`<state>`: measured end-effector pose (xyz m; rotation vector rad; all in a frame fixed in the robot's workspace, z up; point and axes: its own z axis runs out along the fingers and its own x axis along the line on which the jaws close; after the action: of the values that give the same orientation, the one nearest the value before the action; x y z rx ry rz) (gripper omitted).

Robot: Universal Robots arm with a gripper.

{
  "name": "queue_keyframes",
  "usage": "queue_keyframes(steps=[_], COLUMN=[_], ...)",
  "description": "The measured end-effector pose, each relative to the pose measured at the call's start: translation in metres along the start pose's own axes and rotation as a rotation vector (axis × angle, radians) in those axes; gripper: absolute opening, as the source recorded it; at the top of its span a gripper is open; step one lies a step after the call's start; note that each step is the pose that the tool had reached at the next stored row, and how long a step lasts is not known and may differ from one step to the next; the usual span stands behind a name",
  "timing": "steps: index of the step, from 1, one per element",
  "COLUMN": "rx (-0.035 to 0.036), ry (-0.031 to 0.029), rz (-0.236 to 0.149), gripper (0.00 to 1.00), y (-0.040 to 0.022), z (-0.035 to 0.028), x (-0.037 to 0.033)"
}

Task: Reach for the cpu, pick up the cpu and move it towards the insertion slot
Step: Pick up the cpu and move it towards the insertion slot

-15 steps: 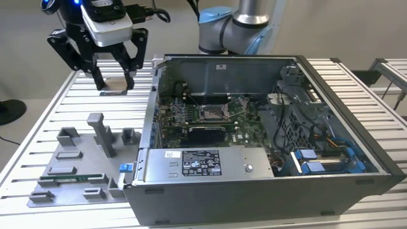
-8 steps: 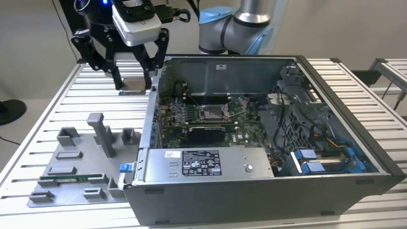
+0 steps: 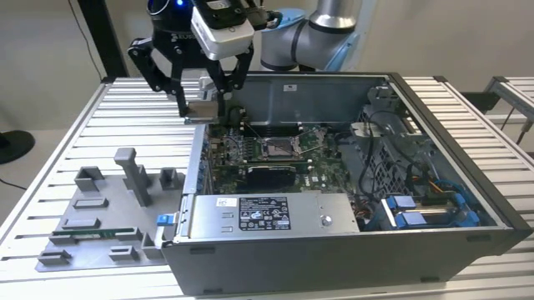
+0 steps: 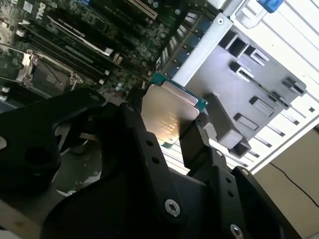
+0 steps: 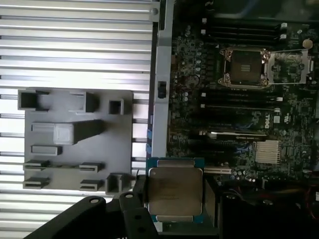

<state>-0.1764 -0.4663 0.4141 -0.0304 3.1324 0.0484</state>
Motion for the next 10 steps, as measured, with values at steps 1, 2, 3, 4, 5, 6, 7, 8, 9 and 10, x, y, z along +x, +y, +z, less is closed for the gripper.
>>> queue_keyframes(steps=[1,2,3,4,5,6,7,8,9,10], rx=[0.0,0.0,0.0,-0.0001,0.0,0.0,0.0,0.0,0.0,0.0], ry=[0.0,0.0,-0.0001,-0.0001,0.0,0.0,0.0,0.0,0.0,0.0], rz=[0.0,0.0,0.0,0.0,0.0,0.0,0.0,0.0,0.0,0.0], gripper=[0.0,0.0,0.0,0.0,0.0,0.0,0.0,0.0,0.0,0.0], y=[-0.0001,-0.0002,-0.0003,-0.0004,-0.0005,-0.0006,-0.0006,-0.0007,-0.0008,-0.0009], z=[0.0,0.0001,0.0001,0.0002,0.0002,0.0002,0.0003,0.0003,0.0003,0.0004], x=[-0.0049,-0.009,-0.0139,-0.0184,-0.023,-0.0275,-0.032,-0.0366,-0.041,-0.0455])
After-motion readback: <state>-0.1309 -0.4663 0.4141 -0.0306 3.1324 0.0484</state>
